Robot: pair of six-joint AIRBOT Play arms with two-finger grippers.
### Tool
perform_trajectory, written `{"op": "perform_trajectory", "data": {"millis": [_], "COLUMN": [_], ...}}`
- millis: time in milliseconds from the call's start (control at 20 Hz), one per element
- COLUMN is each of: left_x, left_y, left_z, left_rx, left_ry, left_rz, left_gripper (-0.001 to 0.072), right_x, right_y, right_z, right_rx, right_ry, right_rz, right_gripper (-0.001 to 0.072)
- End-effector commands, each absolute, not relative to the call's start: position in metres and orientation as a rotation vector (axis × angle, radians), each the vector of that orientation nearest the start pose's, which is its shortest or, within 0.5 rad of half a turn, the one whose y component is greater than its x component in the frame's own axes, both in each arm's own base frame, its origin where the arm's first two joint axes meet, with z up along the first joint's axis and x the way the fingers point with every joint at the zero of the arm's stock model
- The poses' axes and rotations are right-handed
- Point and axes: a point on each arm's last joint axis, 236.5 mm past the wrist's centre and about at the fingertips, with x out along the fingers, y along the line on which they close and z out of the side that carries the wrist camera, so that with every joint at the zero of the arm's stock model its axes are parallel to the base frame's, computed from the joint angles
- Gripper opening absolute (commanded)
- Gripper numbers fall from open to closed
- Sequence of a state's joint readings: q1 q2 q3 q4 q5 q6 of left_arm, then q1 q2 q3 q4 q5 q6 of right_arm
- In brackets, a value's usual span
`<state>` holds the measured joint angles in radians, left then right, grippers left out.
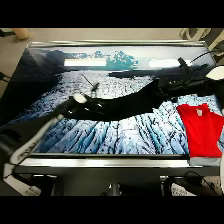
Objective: Fold the shirts.
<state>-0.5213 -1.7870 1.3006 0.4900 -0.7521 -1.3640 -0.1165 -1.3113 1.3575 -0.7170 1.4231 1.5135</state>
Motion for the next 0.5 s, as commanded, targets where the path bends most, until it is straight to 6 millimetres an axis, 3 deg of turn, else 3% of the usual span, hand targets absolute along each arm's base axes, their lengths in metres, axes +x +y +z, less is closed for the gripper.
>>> {"op": "perform_trajectory", "data": {"millis": [0, 100, 200, 350, 450], "left_x": [0.354, 0.353, 0.362, 0.398, 0.428], "left_y": [-0.468, -0.482, -0.468, -0.4, -0.332], "left_z": [-0.078, -0.071, -0.057, -0.026, 0.011], "left_rx": [-0.9, -0.932, -0.883, -0.709, -0.602], "left_ry": [1.319, 1.274, 1.24, 1.158, 1.064], "left_rz": [-0.743, -0.799, -0.844, -0.793, -0.707], "left_gripper": [0.0032, 0.003, 0.0027, 0.0027, 0.0027], "right_x": [0.344, 0.338, 0.342, 0.353, 0.368], "right_y": [0.139, 0.139, 0.137, 0.152, 0.185], "right_z": [0.174, 0.178, 0.173, 0.149, 0.122], "right_rx": [0.686, 0.678, 0.685, 0.68, 0.672], "right_ry": [1.195, 1.199, 1.206, 1.262, 1.298], "right_rz": [0.578, 0.581, 0.559, 0.567, 0.595], "right_gripper": [0.0019, 0.0019, 0.0018, 0.0018, 0.0018]}}
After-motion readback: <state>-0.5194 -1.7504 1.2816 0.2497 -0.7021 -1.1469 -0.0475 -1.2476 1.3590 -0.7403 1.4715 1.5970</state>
